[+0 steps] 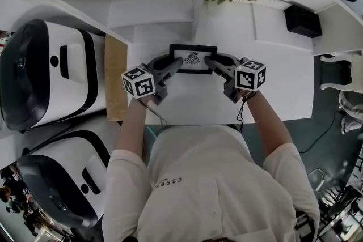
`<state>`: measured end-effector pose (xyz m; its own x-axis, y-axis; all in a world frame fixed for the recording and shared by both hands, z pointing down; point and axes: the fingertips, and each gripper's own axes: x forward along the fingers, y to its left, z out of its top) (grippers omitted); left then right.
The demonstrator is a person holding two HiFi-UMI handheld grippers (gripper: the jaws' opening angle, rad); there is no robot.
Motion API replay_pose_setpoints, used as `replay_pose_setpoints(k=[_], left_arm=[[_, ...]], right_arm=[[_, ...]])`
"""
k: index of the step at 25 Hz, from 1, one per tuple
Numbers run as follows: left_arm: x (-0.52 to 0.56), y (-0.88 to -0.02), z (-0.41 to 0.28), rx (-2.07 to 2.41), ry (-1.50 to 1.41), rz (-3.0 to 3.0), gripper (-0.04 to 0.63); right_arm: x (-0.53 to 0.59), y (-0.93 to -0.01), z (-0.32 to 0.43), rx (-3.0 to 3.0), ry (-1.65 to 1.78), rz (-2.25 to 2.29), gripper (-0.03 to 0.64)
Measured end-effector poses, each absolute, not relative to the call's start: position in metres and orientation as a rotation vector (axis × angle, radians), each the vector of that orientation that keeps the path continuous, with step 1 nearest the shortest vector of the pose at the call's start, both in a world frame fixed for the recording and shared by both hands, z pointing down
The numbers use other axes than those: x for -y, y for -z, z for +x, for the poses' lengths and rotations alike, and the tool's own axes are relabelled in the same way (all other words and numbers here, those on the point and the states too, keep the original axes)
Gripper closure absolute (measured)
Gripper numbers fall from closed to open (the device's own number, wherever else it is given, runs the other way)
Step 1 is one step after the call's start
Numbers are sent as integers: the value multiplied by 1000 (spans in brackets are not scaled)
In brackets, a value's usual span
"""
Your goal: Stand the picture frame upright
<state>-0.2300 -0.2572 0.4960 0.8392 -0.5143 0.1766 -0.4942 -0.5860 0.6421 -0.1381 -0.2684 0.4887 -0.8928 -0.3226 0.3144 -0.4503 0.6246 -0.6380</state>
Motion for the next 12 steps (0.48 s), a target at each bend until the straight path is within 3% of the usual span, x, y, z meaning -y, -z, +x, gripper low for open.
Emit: replay_pose_setpoints(k=[12], left_arm=[[284, -540, -234, 746, -131, 2387, 489]], right_arm=[[295, -528, -145, 2604, -775, 741, 520]])
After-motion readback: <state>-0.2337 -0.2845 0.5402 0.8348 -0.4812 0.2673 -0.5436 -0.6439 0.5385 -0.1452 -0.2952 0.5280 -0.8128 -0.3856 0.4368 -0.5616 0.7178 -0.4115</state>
